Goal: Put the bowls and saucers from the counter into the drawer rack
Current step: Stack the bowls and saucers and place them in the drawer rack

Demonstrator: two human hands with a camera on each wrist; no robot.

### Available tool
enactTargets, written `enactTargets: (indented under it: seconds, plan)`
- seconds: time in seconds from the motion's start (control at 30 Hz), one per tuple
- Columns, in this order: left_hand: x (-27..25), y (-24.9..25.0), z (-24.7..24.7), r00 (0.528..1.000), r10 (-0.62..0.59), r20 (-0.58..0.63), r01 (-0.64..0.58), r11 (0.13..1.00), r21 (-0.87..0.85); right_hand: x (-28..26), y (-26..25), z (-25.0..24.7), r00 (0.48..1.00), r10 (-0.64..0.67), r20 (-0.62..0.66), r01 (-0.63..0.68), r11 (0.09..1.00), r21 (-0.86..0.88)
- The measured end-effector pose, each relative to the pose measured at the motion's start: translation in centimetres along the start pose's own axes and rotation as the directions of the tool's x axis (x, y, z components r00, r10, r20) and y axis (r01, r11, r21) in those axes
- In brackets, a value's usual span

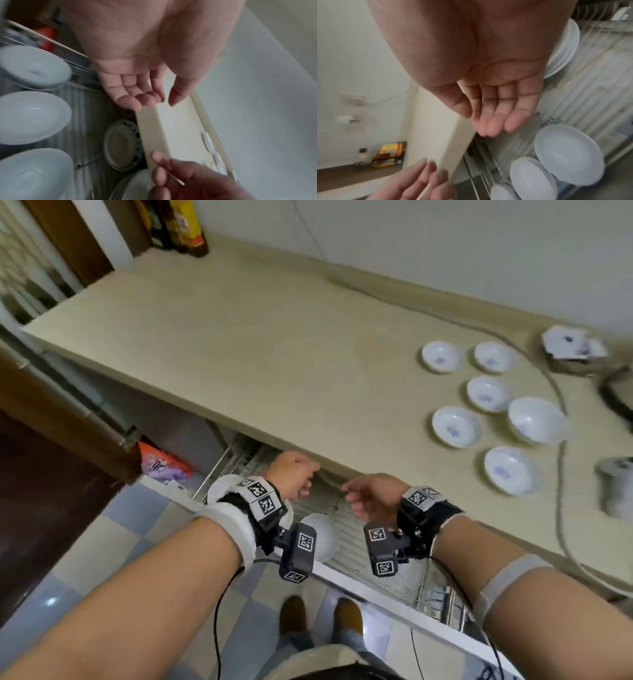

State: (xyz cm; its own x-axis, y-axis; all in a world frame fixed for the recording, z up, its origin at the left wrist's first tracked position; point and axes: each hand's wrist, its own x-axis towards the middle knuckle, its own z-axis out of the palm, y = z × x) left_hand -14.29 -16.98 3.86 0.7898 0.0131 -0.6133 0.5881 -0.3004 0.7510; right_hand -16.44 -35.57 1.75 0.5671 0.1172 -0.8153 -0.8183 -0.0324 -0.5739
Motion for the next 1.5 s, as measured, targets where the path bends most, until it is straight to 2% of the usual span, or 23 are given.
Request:
enactTargets:
  seconds: [0.1,0.17,0.27,0.33,0.4,0.53,0.6,0.8,0.87,1.0,1.07,1.13,1.23,1.33,1.4,1.5]
  plan:
    - [0.3,4.2,3.5,0.985,0.037,0.168,-0.045,0.998,0.046,-4.2,-0.6,-3.2,0.973,-0.105,-0.206,0.134,0.982,0.133]
    - [0.5,6.3,6.0,0.962,0.018,0.272,-0.03,0.999,0.038,-6.4,0.0,-6.3,0.919,-0.13,-0.372,0.205,0.964,0.17]
    - [0.8,8.7,9.7,0.929,-0.019,0.368,0.012,1.0,0.023,-8.6,1.8,-11.4,0.8,-0.063,-0.597,0.266,0.929,0.259]
    - [1.2,9.9,12.1,0.917,-0.058,0.394,0.047,0.998,0.038,-9.4,3.0,-14.6,0.742,0.027,-0.669,0.304,0.877,0.373]
    - [1.5,11.1,14.3,0.912,-0.093,0.401,0.08,0.996,0.048,-9.9,3.7,-16.7,0.738,0.076,-0.67,0.322,0.833,0.45]
    - [3.3,12.5,18.4,0.919,-0.091,0.384,0.075,0.996,0.058,-8.9,3.9,-19.9,0.767,0.069,-0.638,0.309,0.831,0.462]
    - [4.2,13.0,20.0,0.921,-0.067,0.383,0.042,0.996,0.072,-7.7,3.6,-21.0,0.767,0.06,-0.639,0.303,0.844,0.443]
    - [6.9,12.9,23.1,0.963,0.018,0.27,-0.08,0.972,0.22,-5.4,3.4,-23.2,0.743,0.018,-0.669,0.274,0.904,0.329]
    - [7.1,13.3,23.1,0.968,0.018,0.249,-0.079,0.968,0.239,-5.7,2.9,-23.8,0.75,-0.039,-0.66,0.28,0.923,0.264]
    - [7.5,15.4,21.8,0.963,0.047,0.264,-0.105,0.972,0.211,-7.6,-0.8,-24.7,0.799,-0.224,-0.559,0.341,0.933,0.112]
    - [8.4,17.0,20.7,0.969,0.109,0.222,-0.148,0.974,0.172,-8.2,-3.8,-25.7,0.775,-0.316,-0.547,0.398,0.917,0.035]
    - [9.5,18.9,19.9,0.972,0.17,0.163,-0.194,0.97,0.144,-7.9,-7.1,-27.4,0.715,-0.391,-0.579,0.422,0.902,-0.089]
    - [11.5,21.6,19.5,0.968,0.227,0.106,-0.238,0.966,0.104,-6.5,-11.8,-30.0,0.649,-0.434,-0.625,0.378,0.897,-0.231]
    - [14.3,23.6,19.9,0.964,0.252,0.082,-0.258,0.963,0.081,-4.0,-15.4,-32.0,0.627,-0.44,-0.643,0.276,0.897,-0.346]
    - [16.4,24.4,20.4,0.966,0.245,0.081,-0.25,0.966,0.06,-2.0,-17.0,-33.0,0.613,-0.455,-0.646,0.162,0.873,-0.46]
    - [19.5,25.0,21.2,0.973,0.212,0.087,-0.218,0.974,0.056,0.6,-18.1,-33.7,0.625,-0.441,-0.644,-0.007,0.822,-0.569]
